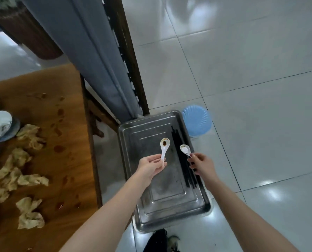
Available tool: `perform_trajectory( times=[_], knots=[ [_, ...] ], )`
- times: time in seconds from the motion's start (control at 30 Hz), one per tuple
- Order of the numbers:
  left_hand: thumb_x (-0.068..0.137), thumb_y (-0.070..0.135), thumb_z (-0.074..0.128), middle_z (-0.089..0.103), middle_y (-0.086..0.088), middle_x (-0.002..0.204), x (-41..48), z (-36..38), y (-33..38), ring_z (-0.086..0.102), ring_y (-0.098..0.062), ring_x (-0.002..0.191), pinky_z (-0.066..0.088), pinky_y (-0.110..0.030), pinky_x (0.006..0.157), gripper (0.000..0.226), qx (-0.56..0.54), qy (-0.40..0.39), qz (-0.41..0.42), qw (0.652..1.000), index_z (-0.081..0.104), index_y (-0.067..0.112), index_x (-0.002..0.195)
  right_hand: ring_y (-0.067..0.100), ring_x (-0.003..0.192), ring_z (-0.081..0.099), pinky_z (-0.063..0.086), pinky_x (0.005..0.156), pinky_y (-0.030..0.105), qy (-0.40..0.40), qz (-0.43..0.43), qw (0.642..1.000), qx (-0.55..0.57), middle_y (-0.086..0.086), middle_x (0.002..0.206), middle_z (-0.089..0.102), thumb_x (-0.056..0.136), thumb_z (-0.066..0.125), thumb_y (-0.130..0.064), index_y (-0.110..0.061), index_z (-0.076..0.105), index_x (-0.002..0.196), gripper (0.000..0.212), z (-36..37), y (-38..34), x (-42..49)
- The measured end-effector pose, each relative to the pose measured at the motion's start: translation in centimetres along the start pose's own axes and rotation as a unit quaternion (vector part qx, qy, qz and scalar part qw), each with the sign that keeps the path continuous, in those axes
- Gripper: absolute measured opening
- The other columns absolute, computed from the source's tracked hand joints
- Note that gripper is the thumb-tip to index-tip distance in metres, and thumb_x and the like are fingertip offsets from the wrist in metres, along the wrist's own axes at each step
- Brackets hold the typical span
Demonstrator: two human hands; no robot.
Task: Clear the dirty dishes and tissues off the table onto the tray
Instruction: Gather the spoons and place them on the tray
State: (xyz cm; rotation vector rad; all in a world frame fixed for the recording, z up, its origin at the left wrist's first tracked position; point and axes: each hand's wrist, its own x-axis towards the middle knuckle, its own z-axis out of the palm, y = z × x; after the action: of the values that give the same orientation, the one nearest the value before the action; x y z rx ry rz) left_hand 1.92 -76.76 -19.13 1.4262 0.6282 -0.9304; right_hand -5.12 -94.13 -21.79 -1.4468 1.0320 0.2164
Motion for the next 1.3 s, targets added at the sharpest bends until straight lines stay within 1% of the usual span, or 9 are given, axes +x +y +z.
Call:
perform_trajectory(
  times=[0.2, 0.3, 0.43, 0.53, 0.67, 0.77, 0.97, 1.1, 1.3],
  knots=[
    [0.090, -0.014, 0.051, 0.064, -0.016, 0.108, 8.6, 0.8, -0.5, 0.065, -0.018, 0.085, 0.057, -0.019, 0.066, 0.035, 0.022, 0.015, -0.035, 0.999, 0.055, -0.006, 0.124, 0.011, 0.067, 0.057, 0.040, 0.044, 0.014, -0.004, 0.012, 1.000, -0.020, 0.008, 0.097, 0.065, 0.098, 0.046, -0.013, -0.007, 0.061, 0.109, 0.019, 2.5, 1.7, 8.8],
    [0.089, -0.009, 0.057, 0.068, -0.009, 0.102, 11.6, 1.1, -1.3, 0.067, -0.014, 0.083, 0.055, -0.021, 0.074, 0.035, 0.037, 0.007, -0.043, 0.998, 0.058, -0.002, 0.123, 0.015, 0.075, 0.059, 0.040, 0.042, 0.008, 0.007, -0.010, 1.000, -0.017, 0.013, 0.101, 0.064, 0.097, 0.047, -0.008, -0.003, 0.061, 0.109, 0.020, 3.3, 2.8, 11.1],
    [0.087, -0.008, 0.061, 0.069, -0.008, 0.095, 13.8, 1.9, -2.3, 0.067, -0.013, 0.080, 0.056, -0.018, 0.071, 0.034, 0.041, -0.002, -0.048, 0.998, 0.059, -0.002, 0.121, 0.027, 0.082, 0.065, 0.051, 0.055, 0.014, 0.027, -0.016, 0.999, -0.027, 0.015, 0.095, 0.066, 0.094, 0.053, -0.007, -0.003, 0.064, 0.109, 0.019, 2.6, 5.0, 11.2],
    [0.089, -0.008, 0.060, 0.066, -0.014, 0.106, 14.2, 3.3, -2.6, 0.066, -0.013, 0.079, 0.055, -0.017, 0.070, 0.036, 0.047, -0.009, -0.047, 0.998, 0.056, -0.004, 0.124, 0.028, 0.080, 0.068, 0.052, 0.062, 0.026, 0.025, 0.023, 0.999, -0.039, 0.014, 0.092, 0.069, 0.093, 0.055, -0.009, -0.006, 0.067, 0.104, 0.016, 0.1, 6.8, 9.4],
    [0.089, -0.008, 0.058, 0.061, -0.018, 0.126, 13.9, 5.3, -2.4, 0.063, -0.020, 0.104, 0.049, -0.028, 0.092, 0.041, 0.073, -0.061, -0.051, 0.994, 0.051, -0.003, 0.129, 0.021, 0.070, 0.069, 0.047, 0.057, 0.025, 0.039, 0.049, 0.997, -0.047, 0.008, 0.086, 0.071, 0.094, 0.054, -0.010, -0.013, 0.066, 0.099, 0.013, -4.2, 8.3, 6.7],
    [0.090, -0.010, 0.056, 0.059, -0.018, 0.128, 12.8, 5.9, -2.3, 0.057, -0.023, 0.115, 0.044, -0.032, 0.099, 0.042, 0.121, -0.078, -0.067, 0.987, 0.049, -0.004, 0.131, 0.024, 0.069, 0.066, 0.046, 0.057, 0.029, 0.065, 0.066, 0.995, -0.046, 0.009, 0.085, 0.070, 0.094, 0.053, -0.009, -0.012, 0.065, 0.099, 0.013, -6.8, 8.8, 4.9],
    [0.088, -0.008, 0.059, 0.059, -0.018, 0.128, 7.9, 3.7, -2.1, 0.059, -0.025, 0.115, 0.047, -0.031, 0.093, 0.043, 0.158, -0.041, -0.051, 0.985, 0.052, -0.002, 0.130, 0.026, 0.071, 0.065, 0.046, 0.060, 0.031, 0.084, 0.059, 0.994, -0.030, 0.010, 0.088, 0.069, 0.094, 0.052, -0.009, -0.013, 0.064, 0.100, 0.014, -9.2, 7.7, -0.3],
    [0.091, 0.007, 0.063, 0.069, -0.005, 0.108, 2.7, 1.2, -1.4, 0.065, -0.017, 0.084, 0.052, -0.028, 0.077, 0.032, 0.177, -0.015, -0.020, 0.984, 0.059, 0.012, 0.122, 0.024, 0.073, 0.066, 0.047, 0.060, 0.030, 0.080, 0.029, 0.996, -0.025, 0.009, 0.089, 0.070, 0.094, 0.051, -0.010, -0.014, 0.064, 0.101, 0.015, -9.6, 5.2, -4.6],
    [0.091, 0.012, 0.064, 0.071, 0.005, 0.099, -6.4, -2.9, -0.8, 0.068, -0.011, 0.078, 0.048, -0.023, 0.066, 0.027, 0.153, -0.016, 0.034, 0.988, 0.061, 0.024, 0.114, 0.020, 0.071, 0.063, 0.046, 0.060, 0.029, 0.062, -0.037, 0.997, -0.025, 0.008, 0.085, 0.070, 0.092, 0.053, -0.008, -0.014, 0.065, 0.100, 0.016, -8.6, 1.0, -11.3]
  ],
)
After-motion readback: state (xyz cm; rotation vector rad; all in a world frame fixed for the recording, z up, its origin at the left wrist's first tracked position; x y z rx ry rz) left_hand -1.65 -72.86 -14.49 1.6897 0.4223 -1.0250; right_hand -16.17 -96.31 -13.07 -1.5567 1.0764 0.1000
